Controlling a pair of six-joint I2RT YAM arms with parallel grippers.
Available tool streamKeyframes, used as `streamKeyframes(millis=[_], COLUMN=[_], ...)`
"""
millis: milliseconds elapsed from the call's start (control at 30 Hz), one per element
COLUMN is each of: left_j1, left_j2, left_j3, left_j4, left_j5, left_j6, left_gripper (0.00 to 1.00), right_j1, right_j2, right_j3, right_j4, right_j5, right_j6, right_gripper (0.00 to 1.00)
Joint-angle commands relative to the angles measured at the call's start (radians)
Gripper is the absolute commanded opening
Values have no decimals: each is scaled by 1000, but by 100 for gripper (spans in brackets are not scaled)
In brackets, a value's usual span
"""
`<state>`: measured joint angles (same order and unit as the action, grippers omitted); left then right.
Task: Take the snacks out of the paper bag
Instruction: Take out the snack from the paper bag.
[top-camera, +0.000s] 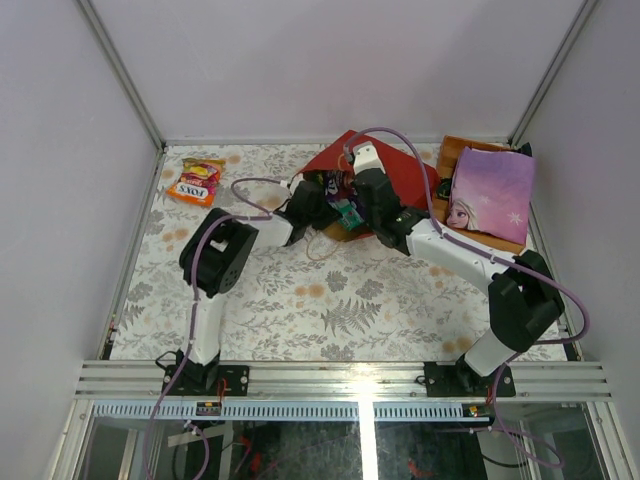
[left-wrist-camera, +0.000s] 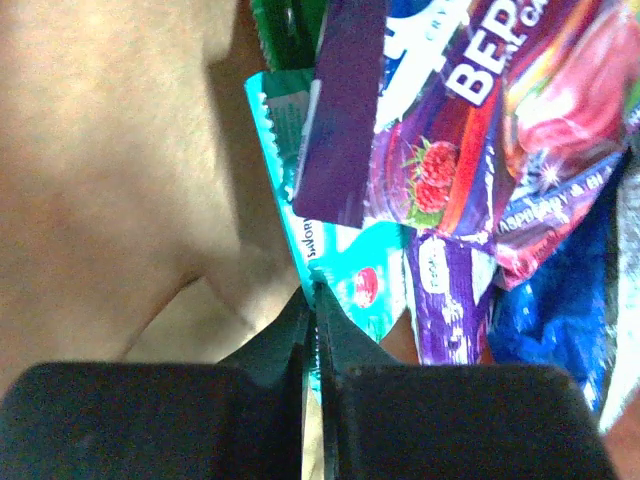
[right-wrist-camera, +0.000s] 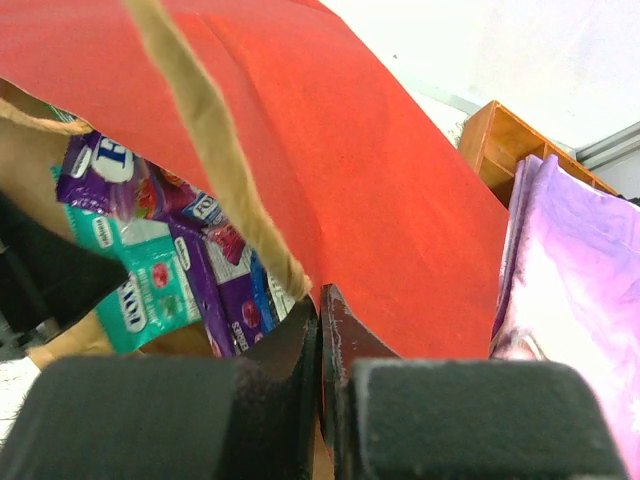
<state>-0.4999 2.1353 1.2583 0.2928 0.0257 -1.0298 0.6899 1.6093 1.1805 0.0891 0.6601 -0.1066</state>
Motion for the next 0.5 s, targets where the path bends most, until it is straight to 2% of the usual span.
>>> streamKeyframes(millis=[0,133,367,467], left_j1=[-2,-2,-3,-2], left_j2=[-164,-263,-364,-406], left_j3=[-118,-167,-152,-127], left_j4=[77,69,-7,-87], left_j5=[-94,-67,30,79], left_j6=[85,131,191,230], left_gripper=[0,0,0,0], right_j1=[-13,-12,-12,-12], right_j2=[-45,-40,-43,-50], right_j3=[-1,4,14,10], right_j4=[8,8,-3,-8], right_j5=[29,16,15,22], right_j6=[10,21,28,27], right_gripper=[1,1,0,0])
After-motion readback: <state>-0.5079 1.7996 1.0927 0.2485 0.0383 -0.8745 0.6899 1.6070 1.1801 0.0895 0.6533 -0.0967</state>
